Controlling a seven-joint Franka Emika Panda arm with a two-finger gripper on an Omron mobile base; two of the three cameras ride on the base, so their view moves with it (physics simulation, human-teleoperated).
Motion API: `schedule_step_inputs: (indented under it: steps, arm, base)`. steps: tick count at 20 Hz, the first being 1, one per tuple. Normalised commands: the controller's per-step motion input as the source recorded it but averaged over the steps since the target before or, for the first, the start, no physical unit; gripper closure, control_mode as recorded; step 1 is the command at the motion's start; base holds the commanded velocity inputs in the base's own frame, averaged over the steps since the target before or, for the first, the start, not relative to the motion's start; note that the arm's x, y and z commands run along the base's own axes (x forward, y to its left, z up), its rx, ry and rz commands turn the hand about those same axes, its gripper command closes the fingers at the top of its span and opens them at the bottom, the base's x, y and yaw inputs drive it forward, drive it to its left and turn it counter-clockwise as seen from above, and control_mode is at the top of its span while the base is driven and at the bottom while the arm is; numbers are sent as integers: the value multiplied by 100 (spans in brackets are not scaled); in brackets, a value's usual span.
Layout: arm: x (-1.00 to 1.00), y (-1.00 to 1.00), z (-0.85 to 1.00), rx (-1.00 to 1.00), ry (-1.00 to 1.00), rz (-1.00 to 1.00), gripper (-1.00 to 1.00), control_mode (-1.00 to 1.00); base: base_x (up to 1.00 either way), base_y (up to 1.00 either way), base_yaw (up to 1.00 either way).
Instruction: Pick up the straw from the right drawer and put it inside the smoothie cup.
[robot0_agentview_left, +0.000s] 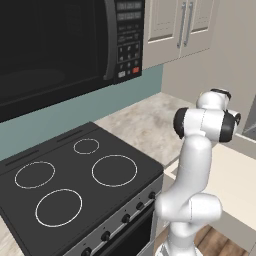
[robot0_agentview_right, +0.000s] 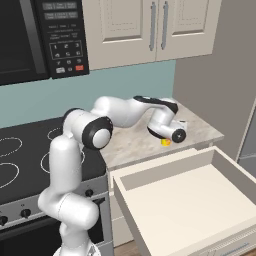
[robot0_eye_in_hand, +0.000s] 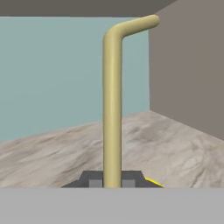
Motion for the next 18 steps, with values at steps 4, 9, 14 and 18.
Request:
schedule_step_inputs:
  steps: [4,9,14,18]
  arm:
    - [0,0,0,0,0,0,100,-100]
    - [4,-2,0,0,0,0,100,-100]
    - [5,-2,0,0,0,0,100,-100]
    - [12,-2,0,0,0,0,100,-100]
  base:
    - [0,0,0]
    - [0,0,0]
    - [0,0,0]
    - [0,0,0]
